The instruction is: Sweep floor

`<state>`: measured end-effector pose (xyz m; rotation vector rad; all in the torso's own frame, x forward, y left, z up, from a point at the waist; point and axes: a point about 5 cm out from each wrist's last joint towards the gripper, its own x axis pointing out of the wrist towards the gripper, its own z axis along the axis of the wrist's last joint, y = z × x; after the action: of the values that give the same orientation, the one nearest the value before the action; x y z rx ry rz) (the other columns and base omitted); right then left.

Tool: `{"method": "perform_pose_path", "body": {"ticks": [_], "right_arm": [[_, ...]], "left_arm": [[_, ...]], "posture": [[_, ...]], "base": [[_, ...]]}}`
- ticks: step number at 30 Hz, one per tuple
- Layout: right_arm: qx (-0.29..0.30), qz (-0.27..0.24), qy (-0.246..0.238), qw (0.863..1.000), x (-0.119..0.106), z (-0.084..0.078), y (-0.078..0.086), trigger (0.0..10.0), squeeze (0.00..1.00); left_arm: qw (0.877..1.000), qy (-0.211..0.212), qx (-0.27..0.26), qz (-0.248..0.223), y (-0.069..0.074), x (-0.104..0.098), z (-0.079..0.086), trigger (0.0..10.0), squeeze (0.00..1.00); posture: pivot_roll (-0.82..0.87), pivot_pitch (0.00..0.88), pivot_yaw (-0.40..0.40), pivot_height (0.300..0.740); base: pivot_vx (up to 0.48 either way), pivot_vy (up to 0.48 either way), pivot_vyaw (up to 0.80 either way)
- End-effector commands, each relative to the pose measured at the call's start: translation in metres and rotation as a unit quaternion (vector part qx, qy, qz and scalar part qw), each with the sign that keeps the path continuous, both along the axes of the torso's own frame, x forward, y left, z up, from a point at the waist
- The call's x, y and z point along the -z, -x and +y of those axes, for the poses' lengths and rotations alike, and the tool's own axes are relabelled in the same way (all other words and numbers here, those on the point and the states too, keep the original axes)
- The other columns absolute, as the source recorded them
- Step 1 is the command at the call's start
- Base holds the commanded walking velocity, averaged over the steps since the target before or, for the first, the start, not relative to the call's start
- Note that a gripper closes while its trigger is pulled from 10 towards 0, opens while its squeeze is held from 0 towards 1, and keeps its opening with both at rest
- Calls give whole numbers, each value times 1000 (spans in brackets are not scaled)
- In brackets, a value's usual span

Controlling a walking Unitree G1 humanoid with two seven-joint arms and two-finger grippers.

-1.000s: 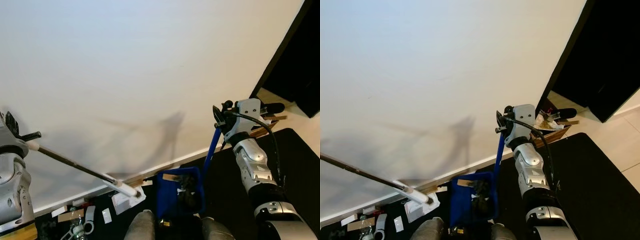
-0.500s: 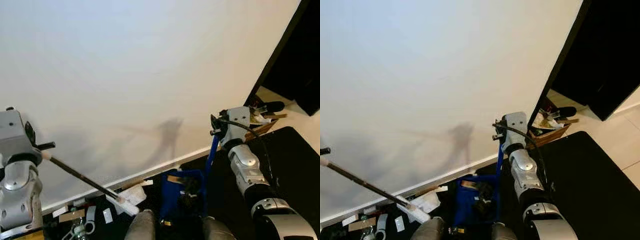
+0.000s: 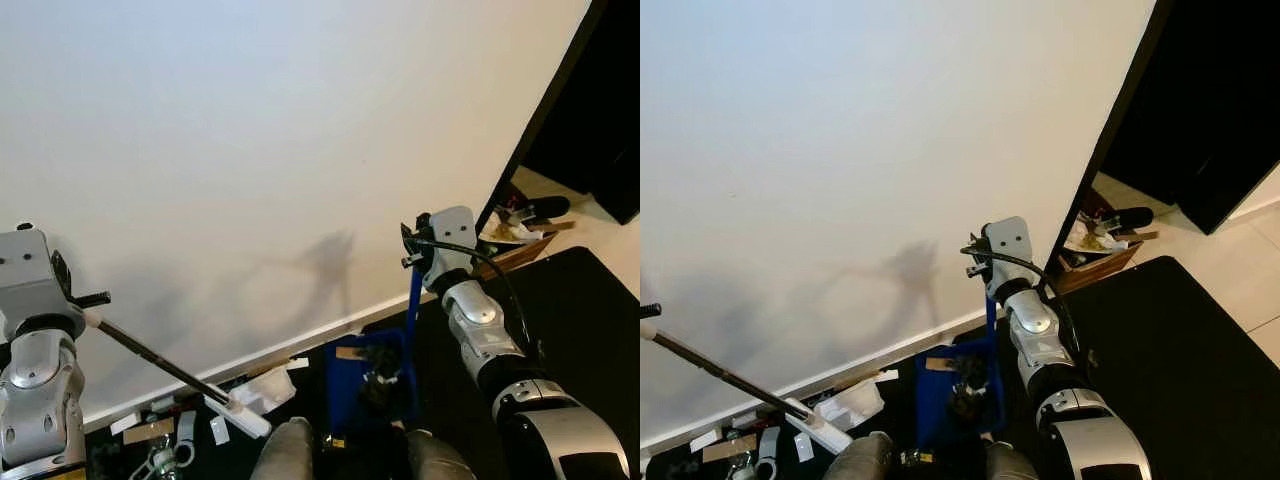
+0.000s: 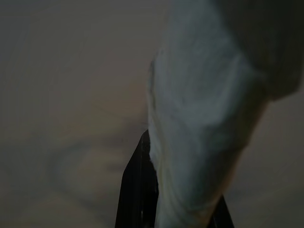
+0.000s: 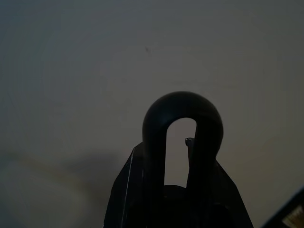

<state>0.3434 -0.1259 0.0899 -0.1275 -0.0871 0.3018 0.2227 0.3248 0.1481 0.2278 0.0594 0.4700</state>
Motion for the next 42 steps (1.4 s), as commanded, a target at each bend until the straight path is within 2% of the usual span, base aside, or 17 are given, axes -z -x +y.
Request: {"method": "perform_pose_path", "body": {"ticks": [1,7,8,13,15,18,20,21,23,26,30,34,38,39,41,42], "right_arm": [[-15,-9,6,1000,-2,6,-1,10000,1000],[-29,18,22,999,11,10,6,10000,1000],[-30,20,22,999,13,10,8,10000,0],[-16,20,9,1000,16,6,11,10000,0],[22,28,-8,999,20,-6,12,10000,0],[47,39,-18,998,26,-14,17,10000,0],[78,53,-12,995,38,-22,28,10000,0],[78,53,-12,995,38,-22,28,10000,0],[117,64,9,991,51,-33,42,10000,0],[141,65,23,988,60,-42,54,10000,0],[147,59,29,987,61,-47,58,10000,0],[130,91,41,986,72,-44,67,10000,0],[85,126,64,986,87,-31,81,10000,0],[66,134,76,986,92,-25,86,10000,0],[33,141,90,985,100,-13,96,10000,0],[29,141,91,985,101,-11,97,10000,0]], "left_arm": [[1000,-9,0,3,1,1,2,10000,0],[1000,-11,2,4,2,1,2,10000,0],[1000,-11,2,5,3,1,2,10000,0],[1000,-12,1,8,5,3,2,10000,0],[1000,-11,1,11,6,7,2,10000,0],[1000,-3,3,17,8,13,1,10000,0],[999,18,25,40,12,28,-7,10000,0],[999,18,25,40,12,28,-7,10000,0],[996,31,52,59,15,41,-19,10000,0],[994,38,71,78,17,54,-29,10000,0],[993,32,66,91,19,62,-29,10000,0],[993,34,61,97,21,70,-29,10000,0],[992,40,56,103,23,79,-33,10000,0],[990,21,66,124,24,85,-37,10000,0],[972,-75,95,199,28,102,-44,10000,0],[965,-98,102,220,31,105,-44,10000,0]], "posture": [[272,117,58,740],[282,114,57,740],[281,114,57,740],[276,112,51,740],[267,109,35,740],[260,108,26,740],[251,110,19,740],[251,110,19,740],[235,112,15,740],[224,111,13,740],[219,107,8,740],[219,107,1,740],[215,108,-7,740],[205,107,-14,740],[209,107,-14,740],[213,107,-14,740]], "base": [[0,0,0],[0,0,0],[0,0,0],[0,0,0],[0,0,0],[0,0,0],[0,0,0],[0,0,0],[0,0,0],[0,0,0],[0,0,0],[0,0,0],[0,0,0],[0,0,0],[0,0,0],[0,0,0]]}}
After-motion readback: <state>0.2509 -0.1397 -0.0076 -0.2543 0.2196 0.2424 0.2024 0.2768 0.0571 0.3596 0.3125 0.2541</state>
